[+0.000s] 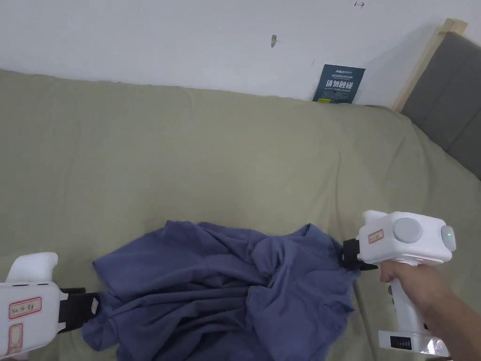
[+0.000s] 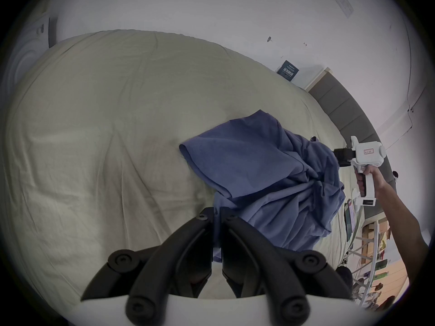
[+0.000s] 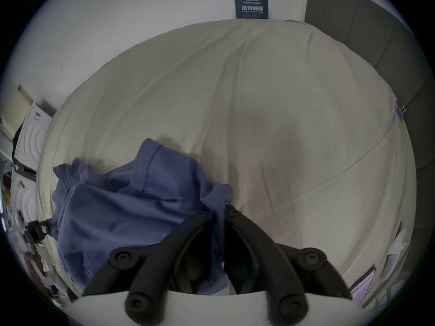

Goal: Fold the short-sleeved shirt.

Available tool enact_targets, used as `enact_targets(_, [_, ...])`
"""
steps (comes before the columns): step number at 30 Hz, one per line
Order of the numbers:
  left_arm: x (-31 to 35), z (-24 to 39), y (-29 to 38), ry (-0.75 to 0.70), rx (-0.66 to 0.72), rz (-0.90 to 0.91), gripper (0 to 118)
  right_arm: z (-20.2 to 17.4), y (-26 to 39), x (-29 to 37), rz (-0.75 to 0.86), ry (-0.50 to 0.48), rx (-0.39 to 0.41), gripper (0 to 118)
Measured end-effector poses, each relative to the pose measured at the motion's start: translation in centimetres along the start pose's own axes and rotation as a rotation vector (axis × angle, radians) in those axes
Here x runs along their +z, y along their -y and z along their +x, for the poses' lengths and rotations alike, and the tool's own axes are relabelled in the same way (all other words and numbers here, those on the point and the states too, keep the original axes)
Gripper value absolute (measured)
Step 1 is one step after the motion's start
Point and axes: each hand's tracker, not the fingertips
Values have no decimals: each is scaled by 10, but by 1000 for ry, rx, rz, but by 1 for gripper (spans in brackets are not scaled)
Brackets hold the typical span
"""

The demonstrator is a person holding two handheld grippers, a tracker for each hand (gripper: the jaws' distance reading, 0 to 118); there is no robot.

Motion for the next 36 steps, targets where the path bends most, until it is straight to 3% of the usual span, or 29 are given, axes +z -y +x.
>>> enact_targets(6, [17, 9, -8, -7, -10, 84, 3, -11, -5, 68, 187, -63, -11, 9])
enact_targets(9, [43, 22, -24, -6, -72, 135, 2, -32, -9, 127, 293, -75, 39, 9])
enact_targets(19, [200, 50, -134, -1, -33, 516, 2, -81, -56, 339, 631, -162, 100, 9])
enact_targets(26, [319, 65, -217, -54, -32, 778, 2, -86, -106, 450, 841, -227, 59, 9])
enact_targets(31, [360, 60, -264, -95, -24, 840, 2, -87, -129, 475, 886, -183, 24, 9])
enact_targets(36, [332, 34, -273, -130, 13, 812, 2, -78, -138, 426, 847, -191, -34, 9])
